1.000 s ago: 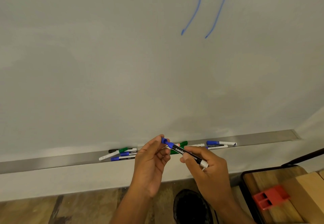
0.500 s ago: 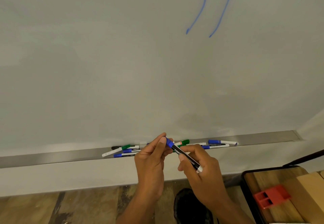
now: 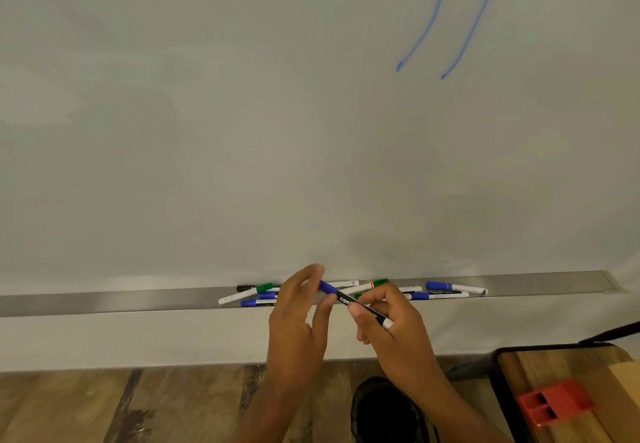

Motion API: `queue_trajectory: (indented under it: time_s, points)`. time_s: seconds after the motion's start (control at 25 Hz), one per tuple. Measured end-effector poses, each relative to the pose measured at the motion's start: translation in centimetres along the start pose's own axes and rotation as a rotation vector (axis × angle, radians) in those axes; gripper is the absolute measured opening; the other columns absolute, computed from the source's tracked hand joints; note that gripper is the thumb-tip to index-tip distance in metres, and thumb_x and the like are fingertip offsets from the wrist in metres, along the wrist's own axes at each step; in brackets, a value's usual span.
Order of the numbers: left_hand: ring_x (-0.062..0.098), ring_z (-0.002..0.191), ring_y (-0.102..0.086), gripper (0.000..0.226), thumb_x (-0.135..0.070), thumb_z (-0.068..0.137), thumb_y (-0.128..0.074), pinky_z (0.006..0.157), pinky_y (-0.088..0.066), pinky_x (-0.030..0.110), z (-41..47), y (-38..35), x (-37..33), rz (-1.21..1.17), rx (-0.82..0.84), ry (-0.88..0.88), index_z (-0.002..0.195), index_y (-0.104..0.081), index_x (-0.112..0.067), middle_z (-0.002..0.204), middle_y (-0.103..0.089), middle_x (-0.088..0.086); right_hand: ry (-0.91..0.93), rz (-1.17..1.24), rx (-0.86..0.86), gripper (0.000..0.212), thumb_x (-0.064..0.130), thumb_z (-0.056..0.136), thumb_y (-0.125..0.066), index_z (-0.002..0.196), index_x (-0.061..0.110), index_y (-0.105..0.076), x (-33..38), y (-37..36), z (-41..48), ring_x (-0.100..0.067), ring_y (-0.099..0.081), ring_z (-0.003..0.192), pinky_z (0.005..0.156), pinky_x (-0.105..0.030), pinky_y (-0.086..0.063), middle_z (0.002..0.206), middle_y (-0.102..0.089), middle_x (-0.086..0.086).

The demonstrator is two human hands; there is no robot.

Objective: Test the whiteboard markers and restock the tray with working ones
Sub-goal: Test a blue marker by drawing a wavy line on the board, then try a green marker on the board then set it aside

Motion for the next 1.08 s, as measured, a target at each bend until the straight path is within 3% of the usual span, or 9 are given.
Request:
queue_trajectory:
  time_s: [0.12, 0.2, 0.4, 0.48, 0.56, 0.64, 0.76, 0.88, 1.08]
  points:
    - [0.020, 0.109, -0.071, 0.027, -0.035, 0.104, -0.061, 0.092, -0.057, 0.034, -1.2, -0.7, -1.9, 0.295, 0.033, -0.541, 0.118, -0.078, -0.019, 0.119, -0.077, 0.004, -0.020, -0.034, 0.056, 0.030, 0.061, 0.081, -0.061, 0.095, 0.034, -0.059, -1.3, -1.5, 0.2, 0.002, -0.064, 0.093, 0.070, -0.009, -0.052, 0.093, -0.067, 0.023]
    - [0.017, 0.102, -0.070, 0.026, -0.037, 0.094, -0.074, 0.089, -0.057, 0.028, -1.7, -1.0, -1.2, 0.347, 0.089, -0.666, 0.115, -0.074, -0.022, 0.112, -0.078, 0.001, -0.045, -0.035, 0.097, 0.030, 0.058, 0.081, -0.060, 0.095, 0.032, -0.057, -2.3, -2.7, 0.4, 0.008, -0.061, 0.099, 0.073, -0.003, -0.048, 0.095, -0.067, 0.020]
    - [0.012, 0.099, -0.068, 0.039, -0.028, 0.085, -0.089, 0.090, -0.052, 0.019, -1.5, -1.4, 3.3, 0.312, 0.260, -0.515, 0.118, -0.068, -0.033, 0.112, -0.075, -0.005, -0.154, -0.042, 0.172, 0.042, 0.071, 0.075, -0.057, 0.101, 0.038, -0.054, -4.8, -6.3, 0.9, 0.001, -0.066, 0.091, 0.067, -0.011, -0.052, 0.095, -0.064, 0.030]
    - [0.015, 0.099, -0.071, 0.036, -0.022, 0.085, -0.089, 0.089, -0.060, 0.026, -0.9, -0.8, 5.8, 0.390, 0.302, -0.504, 0.117, -0.075, -0.026, 0.112, -0.076, -0.002, -0.154, -0.042, 0.183, 0.054, 0.088, 0.072, -0.047, 0.104, 0.046, -0.053, -5.8, -7.3, 1.6, -0.002, -0.068, 0.084, 0.065, -0.014, -0.053, 0.089, -0.067, 0.024]
    - [0.021, 0.094, -0.073, 0.034, -0.011, 0.080, -0.092, 0.084, -0.062, 0.032, 0.2, 0.9, 8.8, 0.469, 0.274, -0.506, 0.111, -0.079, -0.017, 0.107, -0.078, 0.005, -0.130, -0.109, 0.202, 0.049, 0.089, 0.076, -0.039, 0.104, 0.052, -0.053, -7.0, -8.3, 2.3, -0.002, -0.066, 0.086, 0.066, -0.011, -0.050, 0.099, -0.067, 0.023]
    - [0.026, 0.087, -0.074, 0.033, -0.003, 0.076, -0.092, 0.078, -0.061, 0.035, 1.8, 3.6, 12.3, 0.532, 0.219, -0.448, 0.106, -0.081, -0.012, 0.102, -0.078, 0.008, -0.127, -0.304, 0.228, 0.045, 0.078, 0.082, -0.046, 0.116, 0.049, -0.050, -9.1, -9.5, 2.8, -0.002, -0.062, 0.103, 0.080, -0.014, -0.049, 0.123, -0.062, 0.017]
    - [0.028, 0.078, -0.071, 0.037, 0.005, 0.072, -0.092, 0.066, -0.058, 0.036, 4.1, 7.7, 18.2, 0.647, 0.191, -0.295, 0.104, -0.081, -0.010, 0.093, -0.076, 0.010, -0.079, -0.706, 0.284, 0.072, 0.065, 0.092, -0.052, 0.150, 0.026, -0.035, -12.9, -11.4, 3.2, -0.018, -0.042, 0.141, 0.112, -0.035, -0.038, 0.158, -0.038, 0.004]
    - [0.035, 0.074, -0.070, 0.041, 0.018, 0.069, -0.085, 0.063, -0.057, 0.038, 6.2, 11.1, 23.4, 0.701, 0.195, -0.136, 0.102, -0.082, -0.005, 0.089, -0.075, 0.014, -0.002, -0.945, 0.358, 0.086, 0.062, 0.093, -0.050, 0.158, 0.019, -0.015, -14.7, -13.6, 3.3, -0.021, -0.027, 0.150, 0.119, -0.034, -0.025, 0.166, -0.019, -0.002]
    - [0.044, 0.085, -0.071, 0.040, 0.026, 0.075, -0.071, 0.079, -0.059, 0.047, 8.4, 13.3, 28.5, 0.732, 0.241, -0.011, 0.104, -0.081, 0.001, 0.096, -0.076, 0.020, -0.002, -1.133, 0.441, 0.088, 0.057, 0.095, -0.048, 0.159, 0.013, -0.006, -16.5, -16.3, 3.5, -0.026, -0.012, 0.154, 0.123, -0.040, -0.015, 0.168, -0.008, -0.009]
Point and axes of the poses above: each hand's wrist, its own z-axis towards the middle knuckle, its own y-axis out of the back of the hand, x = y × z, the point moved 8 cm from there along z, towards the middle knuckle
